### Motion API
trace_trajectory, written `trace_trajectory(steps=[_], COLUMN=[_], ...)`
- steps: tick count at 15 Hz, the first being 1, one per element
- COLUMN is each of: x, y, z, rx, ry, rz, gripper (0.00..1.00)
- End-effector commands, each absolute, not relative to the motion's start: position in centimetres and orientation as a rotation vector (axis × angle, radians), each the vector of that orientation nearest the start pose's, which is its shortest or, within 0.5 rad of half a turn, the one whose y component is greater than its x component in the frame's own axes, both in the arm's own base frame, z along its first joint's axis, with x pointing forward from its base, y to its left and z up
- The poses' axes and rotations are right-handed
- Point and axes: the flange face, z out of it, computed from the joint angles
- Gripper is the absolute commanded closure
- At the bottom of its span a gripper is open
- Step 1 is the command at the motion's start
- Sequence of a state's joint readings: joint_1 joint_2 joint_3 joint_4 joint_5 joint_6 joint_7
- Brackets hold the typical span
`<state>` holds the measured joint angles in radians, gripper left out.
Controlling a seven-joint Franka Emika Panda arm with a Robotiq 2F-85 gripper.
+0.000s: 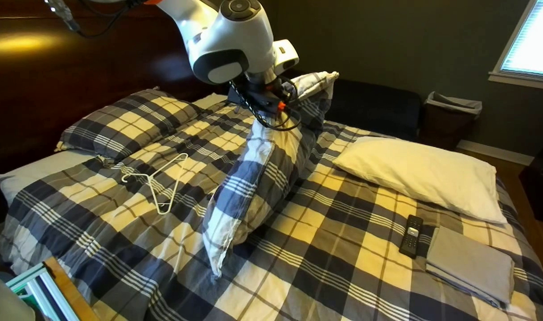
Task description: Move the pillow to the left
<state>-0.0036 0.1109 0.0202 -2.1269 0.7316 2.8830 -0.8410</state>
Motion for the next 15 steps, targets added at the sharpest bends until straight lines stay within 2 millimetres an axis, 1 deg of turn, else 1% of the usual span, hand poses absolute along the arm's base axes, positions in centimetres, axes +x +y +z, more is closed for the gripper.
trace_trajectory(steps=[1, 2, 4, 6, 9, 11, 13, 14, 15], x=[62.5, 63.8, 65.4, 67.1, 69.5, 70.2, 70.1, 69.8, 69.9], y=[1.0, 3.5, 7.5, 12.5, 19.7, 24.7, 29.9, 32.4, 34.2], z=[41.5, 41.4, 41.5, 41.4, 41.9, 42.3, 42.4, 42.4, 43.0], rx=[-2.770, -2.736, -2.683, -2.615, -2.484, -2.377, -2.276, -2.222, -2.172], ry=[-0.451, -0.545, -0.681, -0.820, -1.008, -1.109, -1.202, -1.246, -1.295], rz=[-1.069, -1.074, -1.090, -1.119, -1.176, -1.171, -1.143, -1.124, -1.105], gripper=[1.00, 1.00, 1.00, 1.00, 1.00, 1.00, 0.99, 0.75, 0.74])
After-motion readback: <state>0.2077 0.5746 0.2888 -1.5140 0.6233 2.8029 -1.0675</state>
